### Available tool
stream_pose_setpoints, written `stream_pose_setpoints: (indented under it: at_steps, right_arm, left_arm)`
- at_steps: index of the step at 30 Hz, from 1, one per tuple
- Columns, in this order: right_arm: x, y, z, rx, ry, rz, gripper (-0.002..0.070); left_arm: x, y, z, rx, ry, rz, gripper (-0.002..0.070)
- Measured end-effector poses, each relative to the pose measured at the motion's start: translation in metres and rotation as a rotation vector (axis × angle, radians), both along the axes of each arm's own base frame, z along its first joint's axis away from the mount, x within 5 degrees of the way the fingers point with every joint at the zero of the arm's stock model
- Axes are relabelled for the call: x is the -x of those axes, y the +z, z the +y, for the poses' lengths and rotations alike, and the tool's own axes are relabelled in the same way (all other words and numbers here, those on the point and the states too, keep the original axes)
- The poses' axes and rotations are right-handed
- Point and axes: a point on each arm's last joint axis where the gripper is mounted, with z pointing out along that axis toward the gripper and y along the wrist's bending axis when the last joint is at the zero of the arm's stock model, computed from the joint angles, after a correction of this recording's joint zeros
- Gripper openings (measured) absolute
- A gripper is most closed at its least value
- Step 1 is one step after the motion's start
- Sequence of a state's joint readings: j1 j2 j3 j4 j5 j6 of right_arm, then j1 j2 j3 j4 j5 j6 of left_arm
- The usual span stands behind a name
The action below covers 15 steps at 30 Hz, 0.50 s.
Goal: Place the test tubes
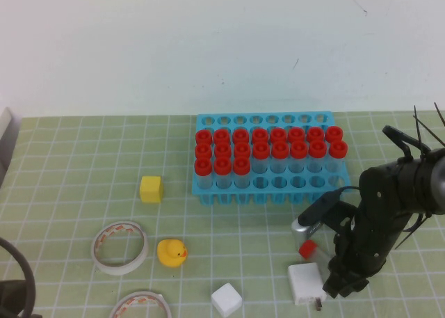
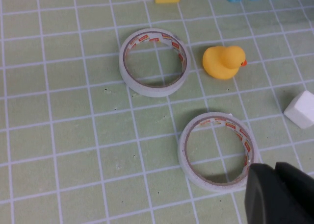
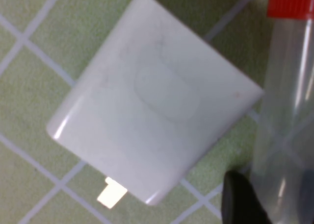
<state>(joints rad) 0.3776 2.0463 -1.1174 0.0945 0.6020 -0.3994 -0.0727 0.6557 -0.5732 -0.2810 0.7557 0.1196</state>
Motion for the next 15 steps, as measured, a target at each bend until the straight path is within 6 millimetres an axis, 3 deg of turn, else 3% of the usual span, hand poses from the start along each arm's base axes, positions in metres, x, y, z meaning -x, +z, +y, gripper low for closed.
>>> stream_pose_setpoints:
  at_steps: [6, 9, 11, 15]
  right_arm:
    - [0.0, 0.001, 0.0, -0.001, -0.016, -0.001, 0.0238]
    - [-0.001, 0.011, 0.0, -0.008, -0.019, -0.017, 0.0238]
    - [-0.003, 0.027, 0.001, -0.025, -0.02, -0.056, 0.0237]
    - [-0.001, 0.087, 0.001, -0.099, -0.03, -0.211, 0.0237]
  left_arm:
    - [0.0, 0.0, 0.0, 0.0, 0.001, -0.002, -0.0001]
    - [-0.001, 0.001, 0.0, 0.001, 0.005, -0.016, -0.0001]
    - [-0.002, 0.002, 0.0, 0.006, 0.009, -0.031, -0.0001]
    - [-0.006, 0.007, -0.002, 0.06, 0.029, -0.087, -0.0001]
